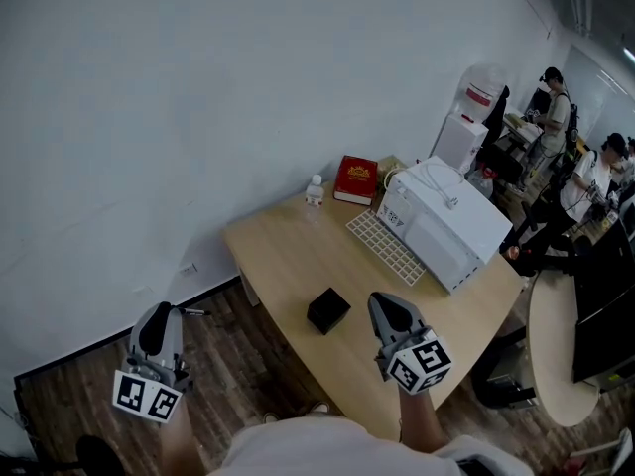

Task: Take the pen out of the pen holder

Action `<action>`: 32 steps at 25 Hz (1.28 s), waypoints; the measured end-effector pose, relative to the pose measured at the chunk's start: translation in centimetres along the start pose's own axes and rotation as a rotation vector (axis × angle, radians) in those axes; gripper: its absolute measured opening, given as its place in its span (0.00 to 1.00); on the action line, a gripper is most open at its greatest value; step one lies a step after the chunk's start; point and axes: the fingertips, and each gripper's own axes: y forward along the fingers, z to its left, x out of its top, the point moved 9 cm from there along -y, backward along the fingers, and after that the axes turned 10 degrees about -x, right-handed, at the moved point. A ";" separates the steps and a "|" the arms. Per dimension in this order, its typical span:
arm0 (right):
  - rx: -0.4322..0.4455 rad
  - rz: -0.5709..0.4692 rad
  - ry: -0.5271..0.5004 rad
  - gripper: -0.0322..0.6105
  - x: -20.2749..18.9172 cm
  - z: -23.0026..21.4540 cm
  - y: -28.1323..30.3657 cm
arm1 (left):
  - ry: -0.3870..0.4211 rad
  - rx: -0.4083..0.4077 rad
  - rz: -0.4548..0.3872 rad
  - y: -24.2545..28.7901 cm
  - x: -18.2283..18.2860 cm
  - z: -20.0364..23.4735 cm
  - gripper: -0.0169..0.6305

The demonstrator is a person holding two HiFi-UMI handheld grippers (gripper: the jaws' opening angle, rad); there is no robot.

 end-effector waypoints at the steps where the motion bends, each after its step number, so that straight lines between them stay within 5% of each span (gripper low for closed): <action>1: -0.004 0.003 0.010 0.05 -0.3 0.3 -0.3 | 0.007 -0.005 0.002 0.0 0.1 0.1 0.12; 32: -0.117 0.039 0.006 0.05 -4.0 5.2 -7.2 | -0.036 -0.151 -0.007 -1.7 -1.6 -1.4 0.12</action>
